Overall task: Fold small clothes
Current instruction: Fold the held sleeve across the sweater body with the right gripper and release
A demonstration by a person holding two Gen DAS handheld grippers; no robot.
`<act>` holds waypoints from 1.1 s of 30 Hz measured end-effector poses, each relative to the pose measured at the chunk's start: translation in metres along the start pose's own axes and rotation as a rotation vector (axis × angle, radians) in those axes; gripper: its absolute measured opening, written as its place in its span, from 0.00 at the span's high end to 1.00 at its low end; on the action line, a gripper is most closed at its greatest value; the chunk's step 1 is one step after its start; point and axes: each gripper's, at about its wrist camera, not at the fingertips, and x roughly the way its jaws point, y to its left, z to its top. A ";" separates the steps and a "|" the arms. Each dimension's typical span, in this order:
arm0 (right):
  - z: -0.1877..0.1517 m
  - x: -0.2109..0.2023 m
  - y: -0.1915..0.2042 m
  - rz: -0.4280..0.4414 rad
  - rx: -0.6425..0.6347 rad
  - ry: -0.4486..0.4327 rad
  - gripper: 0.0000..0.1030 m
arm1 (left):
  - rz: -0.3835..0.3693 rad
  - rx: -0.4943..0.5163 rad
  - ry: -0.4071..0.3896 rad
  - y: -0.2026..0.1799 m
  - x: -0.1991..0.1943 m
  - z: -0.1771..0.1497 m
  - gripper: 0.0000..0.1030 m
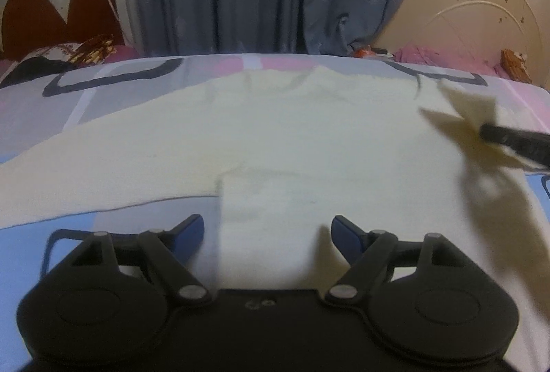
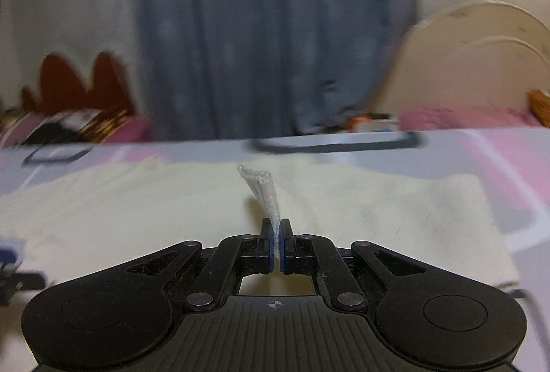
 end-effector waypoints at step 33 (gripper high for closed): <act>-0.036 -0.019 -0.049 -0.225 0.239 0.026 0.95 | -0.268 -0.068 0.014 -0.058 0.060 0.044 0.91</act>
